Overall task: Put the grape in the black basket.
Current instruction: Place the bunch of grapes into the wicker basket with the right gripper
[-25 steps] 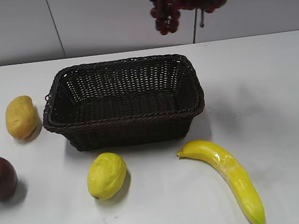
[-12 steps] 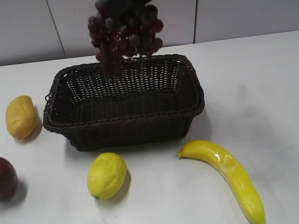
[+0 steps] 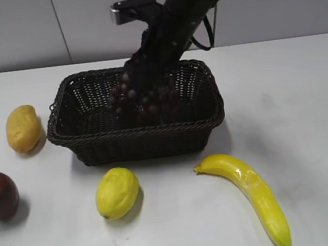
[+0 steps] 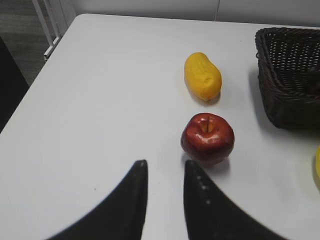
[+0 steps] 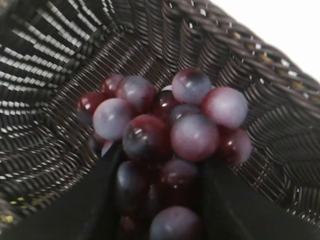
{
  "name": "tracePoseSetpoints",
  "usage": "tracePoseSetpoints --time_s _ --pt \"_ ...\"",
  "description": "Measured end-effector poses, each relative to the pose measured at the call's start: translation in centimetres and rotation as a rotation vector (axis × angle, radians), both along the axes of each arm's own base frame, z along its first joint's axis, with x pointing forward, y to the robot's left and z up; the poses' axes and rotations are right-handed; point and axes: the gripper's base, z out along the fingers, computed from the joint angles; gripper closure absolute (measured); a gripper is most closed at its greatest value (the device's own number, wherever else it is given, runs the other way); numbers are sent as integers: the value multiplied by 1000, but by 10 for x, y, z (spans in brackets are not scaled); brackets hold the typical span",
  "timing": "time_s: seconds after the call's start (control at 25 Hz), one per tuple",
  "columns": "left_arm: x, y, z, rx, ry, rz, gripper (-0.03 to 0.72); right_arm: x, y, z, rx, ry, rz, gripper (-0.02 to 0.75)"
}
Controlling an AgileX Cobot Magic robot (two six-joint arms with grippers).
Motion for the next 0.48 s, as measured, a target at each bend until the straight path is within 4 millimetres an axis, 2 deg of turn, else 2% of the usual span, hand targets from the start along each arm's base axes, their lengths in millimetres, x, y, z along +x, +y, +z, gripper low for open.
tracePoseSetpoints --time_s 0.16,0.2,0.32,0.4,0.48 --pt "0 0 0 0 0 0 460 2 0 -9 -19 4 2 447" --pt "0 0 0 0 0 0 461 2 0 -9 -19 4 2 418" --pt "0 0 0 0 0 0 460 2 0 -10 -20 5 2 174" --pt "0 0 0 0 0 0 460 2 0 -6 -17 -2 4 127" --pt "0 0 0 0 0 0 460 2 0 2 -19 -11 12 118"
